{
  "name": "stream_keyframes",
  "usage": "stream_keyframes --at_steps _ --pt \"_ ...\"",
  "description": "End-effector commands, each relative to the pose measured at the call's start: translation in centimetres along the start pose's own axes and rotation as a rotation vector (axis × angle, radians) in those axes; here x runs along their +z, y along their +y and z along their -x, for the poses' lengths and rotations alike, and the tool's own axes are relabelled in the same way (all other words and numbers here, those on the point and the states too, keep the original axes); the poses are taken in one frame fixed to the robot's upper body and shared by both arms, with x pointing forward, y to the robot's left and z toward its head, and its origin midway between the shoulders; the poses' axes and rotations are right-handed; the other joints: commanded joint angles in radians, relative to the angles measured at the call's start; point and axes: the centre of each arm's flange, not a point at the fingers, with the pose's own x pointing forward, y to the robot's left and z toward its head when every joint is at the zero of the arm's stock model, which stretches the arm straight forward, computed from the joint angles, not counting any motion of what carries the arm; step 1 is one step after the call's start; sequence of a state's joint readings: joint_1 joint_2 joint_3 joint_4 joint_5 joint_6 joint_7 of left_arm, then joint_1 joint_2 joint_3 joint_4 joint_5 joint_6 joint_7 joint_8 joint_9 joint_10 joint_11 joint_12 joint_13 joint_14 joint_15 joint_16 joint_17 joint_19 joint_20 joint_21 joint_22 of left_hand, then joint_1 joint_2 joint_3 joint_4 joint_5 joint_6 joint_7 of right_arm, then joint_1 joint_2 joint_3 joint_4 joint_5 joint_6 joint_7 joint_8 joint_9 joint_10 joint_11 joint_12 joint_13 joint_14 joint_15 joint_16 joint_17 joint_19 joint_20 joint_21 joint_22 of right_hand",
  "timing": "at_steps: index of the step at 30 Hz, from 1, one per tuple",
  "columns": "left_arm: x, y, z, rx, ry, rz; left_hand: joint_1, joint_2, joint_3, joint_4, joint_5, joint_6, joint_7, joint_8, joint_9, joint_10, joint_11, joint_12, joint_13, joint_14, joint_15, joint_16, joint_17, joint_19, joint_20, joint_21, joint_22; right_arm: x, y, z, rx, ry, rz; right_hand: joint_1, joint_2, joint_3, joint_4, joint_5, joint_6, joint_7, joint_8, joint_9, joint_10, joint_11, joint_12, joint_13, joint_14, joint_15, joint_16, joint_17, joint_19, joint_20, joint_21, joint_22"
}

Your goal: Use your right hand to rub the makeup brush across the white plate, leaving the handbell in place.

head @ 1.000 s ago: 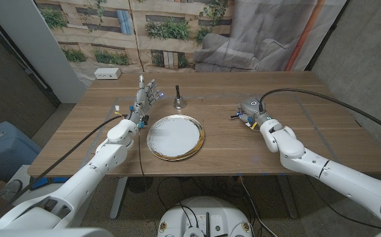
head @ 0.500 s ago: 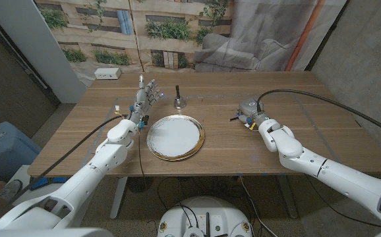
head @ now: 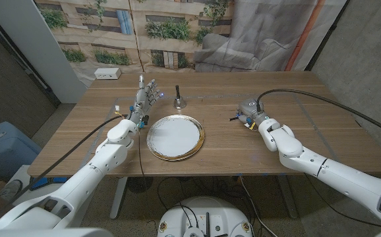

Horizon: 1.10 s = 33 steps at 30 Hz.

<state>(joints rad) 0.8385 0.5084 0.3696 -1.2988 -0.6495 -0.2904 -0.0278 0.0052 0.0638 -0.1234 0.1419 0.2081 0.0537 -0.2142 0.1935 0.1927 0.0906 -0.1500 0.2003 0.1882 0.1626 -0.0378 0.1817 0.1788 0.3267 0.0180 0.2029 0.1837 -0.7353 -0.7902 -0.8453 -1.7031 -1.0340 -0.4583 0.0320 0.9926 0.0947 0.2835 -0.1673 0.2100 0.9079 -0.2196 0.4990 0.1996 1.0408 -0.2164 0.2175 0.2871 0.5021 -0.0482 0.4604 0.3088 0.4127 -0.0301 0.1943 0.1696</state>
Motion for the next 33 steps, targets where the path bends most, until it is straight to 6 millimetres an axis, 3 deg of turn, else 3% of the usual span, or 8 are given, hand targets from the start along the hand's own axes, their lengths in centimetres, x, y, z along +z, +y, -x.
stream_keyframes --at_steps 1,7,23,29,33 --pt "0.0 0.0 0.0 0.000 0.000 0.000 0.000 0.016 -0.003 0.007 0.008 0.002 -0.007 0.003 0.002 0.001 -0.007 0.007 0.003 0.010 -0.013 0.003 0.002 0.007 0.001 0.007 0.005 -0.2 -0.7 0.2 0.014 0.008 -0.014 -0.003 -0.022 -0.012 0.003 0.007 -0.025 -0.001 -0.011 0.003 -0.028 -0.001 -0.010 0.001 -0.016 -0.142 -0.009 0.004 -0.005 0.012 -0.001 0.003" --pt "0.0 0.0 0.0 0.000 0.000 0.000 0.000 0.016 -0.003 0.007 0.008 0.002 -0.007 0.004 0.002 0.002 -0.007 0.007 0.003 0.010 -0.013 0.003 0.002 0.006 0.001 0.007 0.005 -0.3 -1.1 0.3 0.026 0.008 -0.029 -0.010 -0.039 -0.026 0.006 0.008 -0.087 -0.001 -0.041 0.004 -0.089 -0.002 -0.020 0.005 -0.044 -0.138 -0.014 0.009 -0.015 0.028 -0.001 0.003" --pt "0.0 0.0 0.0 0.000 0.000 0.000 0.000 0.016 -0.003 0.007 0.008 0.002 -0.007 0.003 0.002 0.003 -0.007 0.007 0.003 0.010 -0.014 0.003 0.002 0.006 0.001 0.007 0.005 -0.8 -2.0 0.8 0.098 -0.013 -0.058 -0.046 -0.073 -0.045 0.011 0.000 -0.276 -0.001 -0.155 0.004 -0.316 -0.001 -0.032 -0.018 -0.159 -0.127 -0.064 0.003 -0.081 0.075 -0.006 0.003" --pt "0.0 0.0 0.0 0.000 0.000 0.000 0.000 0.016 -0.003 0.007 0.008 0.002 -0.007 0.003 0.002 0.002 -0.006 0.007 0.003 0.010 -0.013 0.003 0.002 0.006 0.001 0.007 0.005 -1.1 -2.2 0.8 0.142 -0.023 -0.065 -0.057 -0.079 -0.045 0.012 -0.005 -0.353 0.000 -0.195 0.005 -0.407 0.002 -0.036 -0.025 -0.207 -0.099 -0.089 -0.003 -0.112 0.089 -0.007 0.002" --pt "0.0 0.0 0.0 0.000 0.000 0.000 0.000 0.016 -0.003 0.007 0.008 0.001 -0.007 0.003 0.002 0.003 -0.009 0.007 0.003 0.010 -0.014 0.003 0.002 0.006 0.002 0.007 0.005 -1.3 -2.4 0.8 0.161 -0.032 -0.066 -0.061 -0.077 -0.043 0.013 -0.006 -0.373 -0.001 -0.206 0.006 -0.433 0.002 -0.033 -0.025 -0.223 -0.091 -0.096 -0.006 -0.124 0.091 -0.008 0.002"
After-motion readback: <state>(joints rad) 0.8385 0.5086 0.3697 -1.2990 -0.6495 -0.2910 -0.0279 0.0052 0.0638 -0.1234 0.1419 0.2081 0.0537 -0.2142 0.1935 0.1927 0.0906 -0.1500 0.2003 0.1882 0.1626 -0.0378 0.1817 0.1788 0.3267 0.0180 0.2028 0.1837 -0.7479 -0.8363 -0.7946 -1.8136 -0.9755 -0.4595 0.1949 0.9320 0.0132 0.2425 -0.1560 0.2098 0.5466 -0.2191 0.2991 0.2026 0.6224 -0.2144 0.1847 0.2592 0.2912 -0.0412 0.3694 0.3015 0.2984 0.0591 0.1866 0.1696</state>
